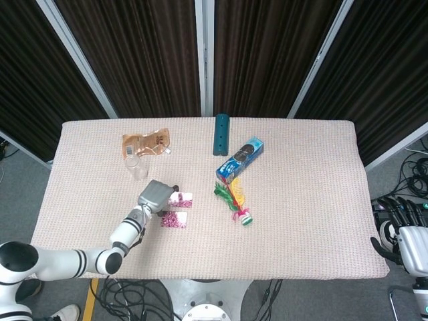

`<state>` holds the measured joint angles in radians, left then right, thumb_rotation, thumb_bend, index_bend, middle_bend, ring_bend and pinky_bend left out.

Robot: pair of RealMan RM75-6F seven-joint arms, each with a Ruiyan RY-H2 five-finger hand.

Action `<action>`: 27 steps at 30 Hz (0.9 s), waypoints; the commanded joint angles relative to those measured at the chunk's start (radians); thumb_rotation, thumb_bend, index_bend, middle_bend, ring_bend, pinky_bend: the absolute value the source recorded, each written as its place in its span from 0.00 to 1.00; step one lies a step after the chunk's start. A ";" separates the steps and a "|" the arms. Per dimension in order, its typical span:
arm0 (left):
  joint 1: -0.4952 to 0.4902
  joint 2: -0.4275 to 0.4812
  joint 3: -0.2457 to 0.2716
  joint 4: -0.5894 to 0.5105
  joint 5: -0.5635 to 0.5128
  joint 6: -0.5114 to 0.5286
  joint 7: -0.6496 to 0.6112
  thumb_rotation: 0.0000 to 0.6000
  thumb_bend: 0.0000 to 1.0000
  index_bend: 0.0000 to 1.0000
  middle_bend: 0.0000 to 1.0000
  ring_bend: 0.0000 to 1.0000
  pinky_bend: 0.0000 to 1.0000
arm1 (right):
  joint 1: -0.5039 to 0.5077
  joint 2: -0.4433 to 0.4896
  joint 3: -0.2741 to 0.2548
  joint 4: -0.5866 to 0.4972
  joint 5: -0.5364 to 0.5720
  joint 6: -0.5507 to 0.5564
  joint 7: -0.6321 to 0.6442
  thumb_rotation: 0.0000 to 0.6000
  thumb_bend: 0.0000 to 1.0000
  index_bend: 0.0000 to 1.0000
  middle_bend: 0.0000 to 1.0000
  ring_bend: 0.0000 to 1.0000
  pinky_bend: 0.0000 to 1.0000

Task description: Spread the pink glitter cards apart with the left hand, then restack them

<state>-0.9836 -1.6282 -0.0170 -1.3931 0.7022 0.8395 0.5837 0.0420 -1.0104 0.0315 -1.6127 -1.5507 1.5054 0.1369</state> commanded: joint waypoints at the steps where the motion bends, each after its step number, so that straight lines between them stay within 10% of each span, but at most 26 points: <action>1: -0.015 -0.046 -0.026 0.046 -0.043 -0.007 0.014 1.00 0.22 0.33 0.89 0.92 0.96 | 0.000 -0.001 0.001 0.003 0.003 -0.003 0.003 0.99 0.18 0.13 0.10 0.00 0.00; 27: -0.055 -0.202 -0.098 0.209 -0.224 0.005 0.151 1.00 0.24 0.37 0.89 0.93 0.96 | -0.002 -0.004 0.003 0.032 0.019 -0.014 0.030 0.98 0.18 0.13 0.10 0.00 0.00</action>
<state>-1.0378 -1.8288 -0.1140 -1.1858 0.4795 0.8460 0.7328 0.0404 -1.0140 0.0340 -1.5804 -1.5321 1.4915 0.1672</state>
